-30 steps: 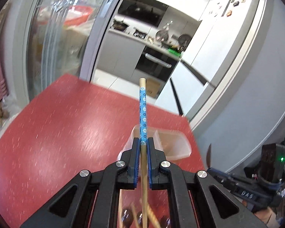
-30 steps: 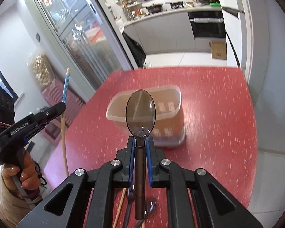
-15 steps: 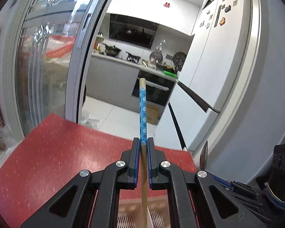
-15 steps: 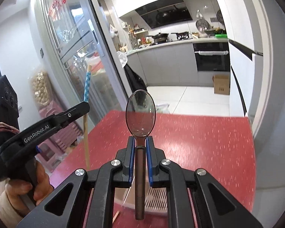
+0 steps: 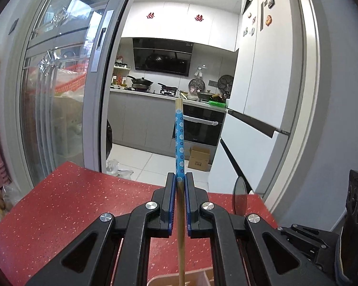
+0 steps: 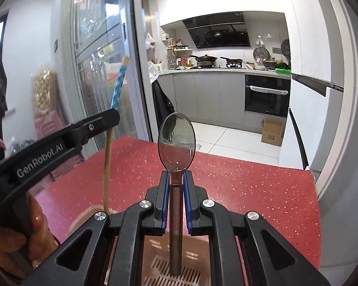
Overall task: Organize utensils
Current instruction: 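Lower the chopstick into the caddy with the left tool while the right tool lowers the spoon in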
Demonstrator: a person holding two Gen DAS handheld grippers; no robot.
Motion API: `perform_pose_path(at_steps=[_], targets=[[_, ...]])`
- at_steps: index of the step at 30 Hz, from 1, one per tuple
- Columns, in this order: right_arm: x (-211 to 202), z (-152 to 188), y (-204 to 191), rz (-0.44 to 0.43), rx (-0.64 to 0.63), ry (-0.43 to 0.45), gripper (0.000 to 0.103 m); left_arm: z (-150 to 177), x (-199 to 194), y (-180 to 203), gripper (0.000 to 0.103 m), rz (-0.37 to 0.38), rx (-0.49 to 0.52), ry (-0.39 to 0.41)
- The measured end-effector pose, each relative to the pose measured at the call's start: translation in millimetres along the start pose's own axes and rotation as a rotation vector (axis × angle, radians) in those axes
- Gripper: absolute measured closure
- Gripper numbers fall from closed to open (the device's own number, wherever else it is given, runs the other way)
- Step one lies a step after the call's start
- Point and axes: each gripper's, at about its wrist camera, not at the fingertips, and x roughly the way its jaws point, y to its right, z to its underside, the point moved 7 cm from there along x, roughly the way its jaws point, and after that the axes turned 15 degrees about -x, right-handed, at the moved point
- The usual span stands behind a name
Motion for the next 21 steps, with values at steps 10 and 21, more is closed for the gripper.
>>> perform_pose_path(at_steps=[10,21], targets=[[-5,22,-22,-0.008,-0.086,-0.047,0.090,34,-22,-11,0.068,-0.046,0.059,-0.053],[-11,31,-29,-0.045,-0.093,-0.104,0.068,44,-40,-34,0.067,-0.103,0.022,-0.130]])
